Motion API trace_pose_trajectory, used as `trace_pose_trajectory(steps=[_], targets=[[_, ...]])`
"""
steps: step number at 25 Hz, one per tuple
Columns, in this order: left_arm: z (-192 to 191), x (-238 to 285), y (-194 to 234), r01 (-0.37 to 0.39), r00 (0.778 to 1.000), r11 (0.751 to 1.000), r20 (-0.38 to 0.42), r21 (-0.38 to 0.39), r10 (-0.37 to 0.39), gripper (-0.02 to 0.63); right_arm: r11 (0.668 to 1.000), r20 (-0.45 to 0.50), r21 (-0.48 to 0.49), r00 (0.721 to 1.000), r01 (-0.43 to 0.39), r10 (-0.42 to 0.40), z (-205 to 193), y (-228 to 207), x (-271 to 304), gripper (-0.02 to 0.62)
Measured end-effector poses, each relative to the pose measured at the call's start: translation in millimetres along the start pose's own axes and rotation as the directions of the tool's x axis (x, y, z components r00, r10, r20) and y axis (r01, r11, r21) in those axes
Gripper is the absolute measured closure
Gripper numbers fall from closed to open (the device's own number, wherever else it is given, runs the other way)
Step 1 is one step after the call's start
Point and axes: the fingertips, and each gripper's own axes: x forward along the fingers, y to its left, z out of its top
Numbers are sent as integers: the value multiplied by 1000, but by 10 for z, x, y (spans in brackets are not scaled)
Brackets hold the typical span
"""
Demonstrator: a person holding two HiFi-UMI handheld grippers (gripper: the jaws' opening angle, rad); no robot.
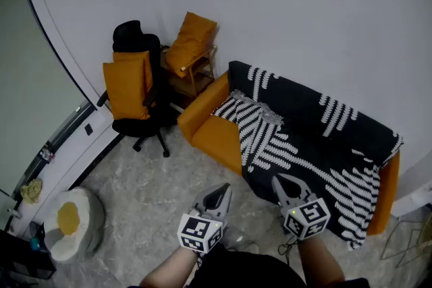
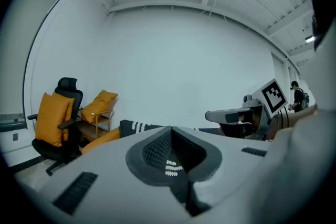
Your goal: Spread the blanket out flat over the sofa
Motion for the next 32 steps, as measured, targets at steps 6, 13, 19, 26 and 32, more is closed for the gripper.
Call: trace_pose_trajectory(steps=[6, 13, 19, 26, 32], targets=[[-46, -26, 71, -3, 1000, 1000, -6, -15, 3, 600, 1000, -5, 6, 1000, -8, 8, -33, 52, 44, 592], [-112, -10, 182, 22, 1000, 999, -8, -42, -23, 600, 999, -3, 36, 1000, -13, 13, -89, 109, 151, 592], [-226, 54, 421, 60, 997, 996, -35, -69, -63, 600, 995, -5, 94, 1000, 7, -7, -146, 102, 401, 591], [-221, 149, 895, 79, 995, 994, -61, -69, -84, 599, 989, -9, 144, 999, 35, -34, -161, 112, 856, 581], [-168, 210, 1424, 77, 995, 994, -57, -79, -82, 595, 985, -13, 161, 998, 59, -57, -154, 180, 1317, 550]])
